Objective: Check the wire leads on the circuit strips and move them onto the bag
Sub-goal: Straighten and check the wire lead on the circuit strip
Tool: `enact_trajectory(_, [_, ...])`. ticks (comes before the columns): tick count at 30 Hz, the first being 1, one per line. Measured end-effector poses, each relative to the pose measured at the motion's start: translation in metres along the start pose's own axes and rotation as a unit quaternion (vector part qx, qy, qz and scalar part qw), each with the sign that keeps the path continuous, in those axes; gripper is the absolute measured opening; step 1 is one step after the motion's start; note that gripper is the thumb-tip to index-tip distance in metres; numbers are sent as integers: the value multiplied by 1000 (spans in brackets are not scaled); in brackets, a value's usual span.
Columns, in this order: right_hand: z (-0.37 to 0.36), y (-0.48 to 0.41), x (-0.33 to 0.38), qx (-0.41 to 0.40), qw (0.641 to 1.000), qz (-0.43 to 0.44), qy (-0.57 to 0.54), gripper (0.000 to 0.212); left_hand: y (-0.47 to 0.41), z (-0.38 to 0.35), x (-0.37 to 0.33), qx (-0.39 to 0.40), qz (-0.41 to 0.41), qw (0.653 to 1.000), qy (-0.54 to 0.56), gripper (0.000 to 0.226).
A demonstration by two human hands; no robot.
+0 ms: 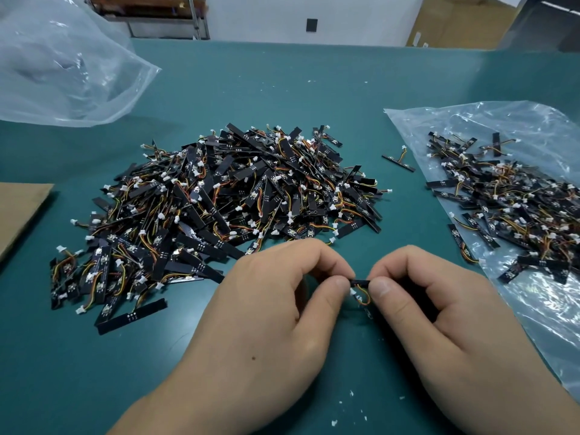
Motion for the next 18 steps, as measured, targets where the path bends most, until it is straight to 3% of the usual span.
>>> enact_trajectory(18, [0,0,-3,-2,1000,-16,-14,15,0,-1,-1,7,9,999,41,4])
Point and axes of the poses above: each hand's wrist, its own y-axis away from the middle knuckle, its own z-axis out of the back of the hand, x = y × z, the point moved 9 cm from there along -y, towards the middle knuckle, and after that the axes turned 5 degrees about -x, right-handed, at the moved point
